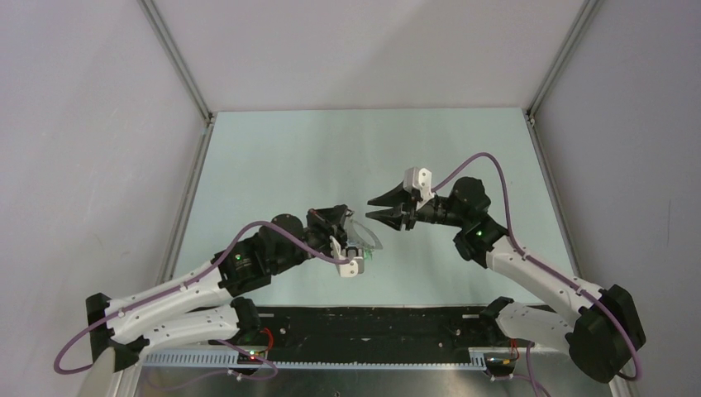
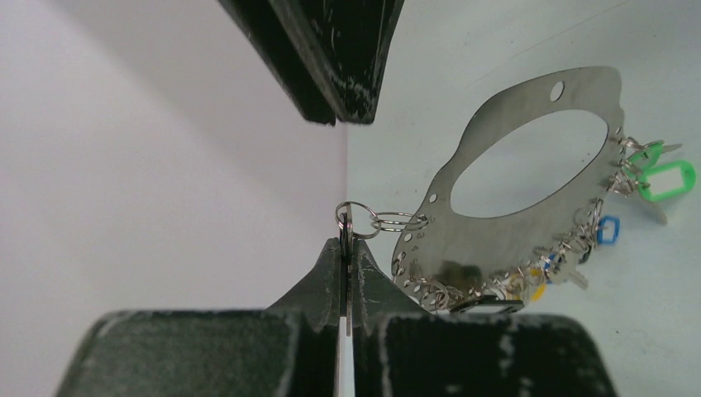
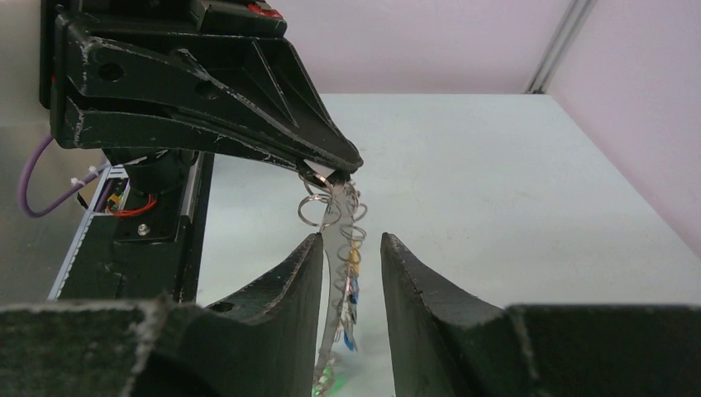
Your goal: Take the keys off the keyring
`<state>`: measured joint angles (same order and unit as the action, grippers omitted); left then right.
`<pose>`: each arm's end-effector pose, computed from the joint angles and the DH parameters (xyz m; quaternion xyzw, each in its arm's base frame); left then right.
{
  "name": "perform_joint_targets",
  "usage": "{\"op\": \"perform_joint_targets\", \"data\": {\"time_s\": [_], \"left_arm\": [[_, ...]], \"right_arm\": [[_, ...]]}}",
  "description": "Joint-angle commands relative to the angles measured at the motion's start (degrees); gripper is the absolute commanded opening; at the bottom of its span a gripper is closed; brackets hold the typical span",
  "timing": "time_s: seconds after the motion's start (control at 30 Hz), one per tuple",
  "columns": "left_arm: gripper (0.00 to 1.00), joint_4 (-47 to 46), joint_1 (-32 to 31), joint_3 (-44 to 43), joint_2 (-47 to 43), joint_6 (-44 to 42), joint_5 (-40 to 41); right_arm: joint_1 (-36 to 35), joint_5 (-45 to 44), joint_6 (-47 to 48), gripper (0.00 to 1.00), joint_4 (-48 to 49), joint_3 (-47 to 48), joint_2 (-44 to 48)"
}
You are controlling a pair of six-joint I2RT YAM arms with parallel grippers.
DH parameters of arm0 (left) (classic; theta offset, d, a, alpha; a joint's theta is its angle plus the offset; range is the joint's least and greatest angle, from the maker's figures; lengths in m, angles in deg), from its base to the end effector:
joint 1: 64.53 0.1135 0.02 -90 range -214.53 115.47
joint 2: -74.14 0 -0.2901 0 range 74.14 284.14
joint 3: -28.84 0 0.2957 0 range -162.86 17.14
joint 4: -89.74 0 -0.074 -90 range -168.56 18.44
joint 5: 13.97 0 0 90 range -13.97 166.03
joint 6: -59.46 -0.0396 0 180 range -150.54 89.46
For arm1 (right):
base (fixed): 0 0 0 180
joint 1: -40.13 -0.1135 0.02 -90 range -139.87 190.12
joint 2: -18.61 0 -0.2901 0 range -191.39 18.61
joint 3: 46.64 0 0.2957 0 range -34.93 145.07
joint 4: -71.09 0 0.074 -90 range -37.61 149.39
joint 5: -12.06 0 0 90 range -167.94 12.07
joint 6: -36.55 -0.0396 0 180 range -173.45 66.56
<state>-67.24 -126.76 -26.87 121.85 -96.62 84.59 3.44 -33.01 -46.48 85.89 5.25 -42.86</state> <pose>0.1109 -0.1980 0.3399 0.6923 0.3858 0.0796 0.6046 0.2035 0.1865 0.3284 -0.4937 0.4734 0.4240 0.5936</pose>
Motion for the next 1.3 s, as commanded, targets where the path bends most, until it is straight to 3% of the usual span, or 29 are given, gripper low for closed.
{"op": "perform_joint_targets", "data": {"time_s": [0.0, 0.87, 1.0, 1.27], "left_arm": [[0.0, -3.4, -0.4, -1.3, -1.4, -3.3, -4.5], [0.0, -7.1, -0.3, 0.5, -4.1, -2.1, -10.3], [0.0, -7.2, -0.3, 0.9, -4.5, -2.3, -9.4], [0.0, -8.9, 0.1, 2.6, -7.1, -2.6, -6.2]], "right_arm": [[-0.8, 1.7, 1.5, 0.36, 4.1, 0.2, -1.1], [-7.0, 3.5, -0.6, 0.36, 8.1, 1.5, -5.4], [-6.8, 3.6, -1.7, 0.21, 7.8, 1.6, -5.1], [-4.5, 3.4, -2.0, 0.05, 1.7, 1.4, -3.4]]}}
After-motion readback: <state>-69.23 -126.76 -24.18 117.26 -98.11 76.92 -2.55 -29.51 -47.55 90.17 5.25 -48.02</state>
